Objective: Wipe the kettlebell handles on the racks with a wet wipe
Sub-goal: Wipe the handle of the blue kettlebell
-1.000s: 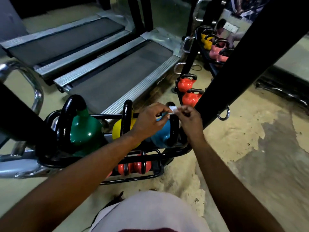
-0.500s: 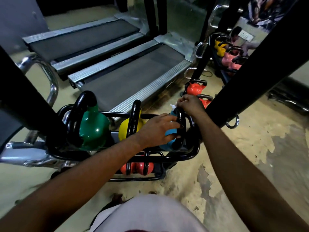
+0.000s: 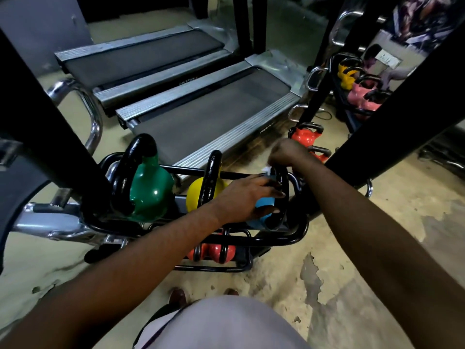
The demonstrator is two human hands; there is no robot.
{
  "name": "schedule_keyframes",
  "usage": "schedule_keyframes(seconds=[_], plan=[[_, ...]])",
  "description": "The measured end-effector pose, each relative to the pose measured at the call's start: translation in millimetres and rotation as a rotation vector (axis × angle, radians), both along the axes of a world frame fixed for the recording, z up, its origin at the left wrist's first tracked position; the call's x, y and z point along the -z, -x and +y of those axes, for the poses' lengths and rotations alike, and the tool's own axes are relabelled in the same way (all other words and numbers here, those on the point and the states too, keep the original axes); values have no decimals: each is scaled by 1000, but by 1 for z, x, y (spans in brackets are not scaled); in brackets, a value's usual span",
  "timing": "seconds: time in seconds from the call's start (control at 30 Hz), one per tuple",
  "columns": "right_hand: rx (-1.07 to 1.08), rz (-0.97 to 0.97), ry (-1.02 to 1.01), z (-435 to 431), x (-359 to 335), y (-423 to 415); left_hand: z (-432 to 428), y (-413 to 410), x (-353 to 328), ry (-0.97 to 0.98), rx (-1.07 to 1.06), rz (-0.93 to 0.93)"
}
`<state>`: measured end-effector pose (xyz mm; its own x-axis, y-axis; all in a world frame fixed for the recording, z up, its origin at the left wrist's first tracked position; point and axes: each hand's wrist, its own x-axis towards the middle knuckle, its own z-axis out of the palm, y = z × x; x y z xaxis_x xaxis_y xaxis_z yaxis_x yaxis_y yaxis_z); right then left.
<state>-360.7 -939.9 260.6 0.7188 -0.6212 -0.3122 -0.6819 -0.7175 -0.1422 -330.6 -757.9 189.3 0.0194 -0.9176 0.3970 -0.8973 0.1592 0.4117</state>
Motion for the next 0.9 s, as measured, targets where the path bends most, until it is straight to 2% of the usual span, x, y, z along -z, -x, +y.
schedule_keyframes(seconds=[0.13,0.27,0.37,0.47,0.53,0.67,0.73,0.83,0.9], plan=[[429,-308,-413,-4,13,26,2,1,-3,11,-35,31],[611,-517,-552,8,37,46,8,3,-4,41,-60,73],[755,-721,-767,28,37,55,8,-1,-8,29,-62,75],[734,-779,-784,39,43,79,10,2,-5,39,-49,51],[669,-805,-659,39,39,93,8,6,-3,53,-48,15],[350,-551,-229,14,13,59,6,6,2,73,-26,-28],[172,-325,-85,6,2,30,9,11,7,71,4,-15],[-144,124,187,12,-3,-4,11,21,9,45,14,-26],[-289,317,324,27,-6,-17,10,20,7,29,22,-33]])
